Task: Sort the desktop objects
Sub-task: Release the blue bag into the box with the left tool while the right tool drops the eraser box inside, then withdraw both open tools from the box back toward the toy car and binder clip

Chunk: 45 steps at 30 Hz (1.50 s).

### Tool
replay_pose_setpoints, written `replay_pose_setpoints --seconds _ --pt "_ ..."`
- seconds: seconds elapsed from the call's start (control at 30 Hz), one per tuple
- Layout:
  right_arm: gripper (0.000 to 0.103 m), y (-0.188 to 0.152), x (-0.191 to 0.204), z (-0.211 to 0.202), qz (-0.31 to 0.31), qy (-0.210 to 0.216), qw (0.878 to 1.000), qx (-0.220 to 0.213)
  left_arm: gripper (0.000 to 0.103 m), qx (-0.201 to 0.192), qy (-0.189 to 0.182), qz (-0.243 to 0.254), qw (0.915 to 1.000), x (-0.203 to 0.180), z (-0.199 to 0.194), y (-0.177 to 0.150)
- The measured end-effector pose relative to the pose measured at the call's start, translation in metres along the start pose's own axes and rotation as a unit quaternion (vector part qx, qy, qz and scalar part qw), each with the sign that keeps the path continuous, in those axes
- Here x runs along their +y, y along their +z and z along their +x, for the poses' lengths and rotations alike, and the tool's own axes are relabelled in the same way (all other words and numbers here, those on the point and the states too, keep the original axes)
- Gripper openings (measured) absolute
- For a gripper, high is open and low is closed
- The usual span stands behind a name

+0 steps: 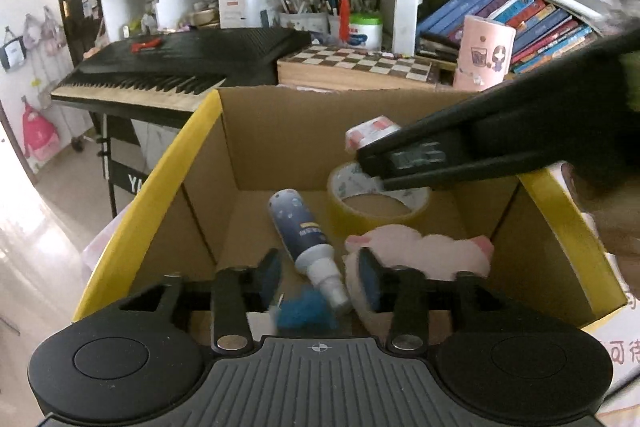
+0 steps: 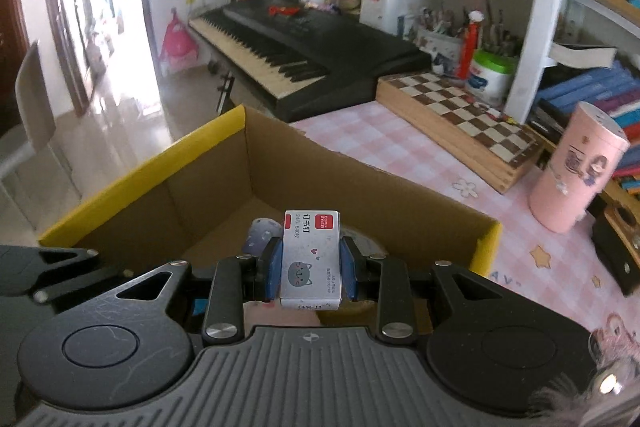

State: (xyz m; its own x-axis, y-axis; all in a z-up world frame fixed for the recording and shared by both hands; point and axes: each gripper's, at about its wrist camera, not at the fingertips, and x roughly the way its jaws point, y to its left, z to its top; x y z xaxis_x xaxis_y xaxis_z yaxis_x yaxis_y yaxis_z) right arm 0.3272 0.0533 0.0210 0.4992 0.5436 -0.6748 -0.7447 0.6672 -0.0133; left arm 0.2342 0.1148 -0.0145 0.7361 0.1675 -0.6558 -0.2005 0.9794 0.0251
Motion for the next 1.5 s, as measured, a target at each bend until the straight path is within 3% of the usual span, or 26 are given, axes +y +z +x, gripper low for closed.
replay_pose_setpoints --seconds 0.1,0.4,0.47,0.5,0.6,0.73,1.2,1.37,1.5 --pt "0.028 0.006 0.0 0.017 -0.003 0.004 1.0 0.023 0.061 -0.015 0.003 -0.002 0.9999 -0.001 -0.005 -0.002" --pt "0.029 0.015 0.003 0.049 -0.02 -0.003 0.997 0.072 0.073 -0.04 0.013 -0.016 0.999 0.006 -0.019 -0.001" --pt "0.039 0.015 0.002 0.05 -0.015 -0.004 0.997 0.072 0.074 -0.045 0.015 -0.017 0.9987 0.008 -0.022 -0.001" --pt "0.047 0.015 0.001 0.048 -0.011 -0.005 0.998 0.067 0.076 -0.049 0.015 -0.016 0.9986 0.008 -0.024 -0.001" --pt "0.05 0.019 -0.001 0.039 -0.002 -0.009 0.999 0.048 0.082 -0.063 0.013 -0.009 0.9979 0.008 -0.03 0.001" --pt "0.058 0.02 -0.004 0.017 0.014 -0.021 1.0 0.013 0.083 -0.081 0.004 -0.002 0.9967 0.008 -0.041 0.003" --pt "0.065 -0.021 -0.008 -0.09 0.09 -0.093 0.985 -0.114 0.094 -0.147 -0.024 -0.036 0.9883 0.019 -0.097 -0.004" --pt "0.066 -0.045 -0.002 -0.116 0.119 -0.117 0.978 -0.128 0.096 -0.154 -0.037 -0.037 0.9867 0.023 -0.113 -0.017" --pt "0.073 -0.063 0.009 -0.129 0.136 -0.137 0.974 -0.123 0.096 -0.151 -0.042 -0.038 0.987 0.027 -0.122 -0.027"
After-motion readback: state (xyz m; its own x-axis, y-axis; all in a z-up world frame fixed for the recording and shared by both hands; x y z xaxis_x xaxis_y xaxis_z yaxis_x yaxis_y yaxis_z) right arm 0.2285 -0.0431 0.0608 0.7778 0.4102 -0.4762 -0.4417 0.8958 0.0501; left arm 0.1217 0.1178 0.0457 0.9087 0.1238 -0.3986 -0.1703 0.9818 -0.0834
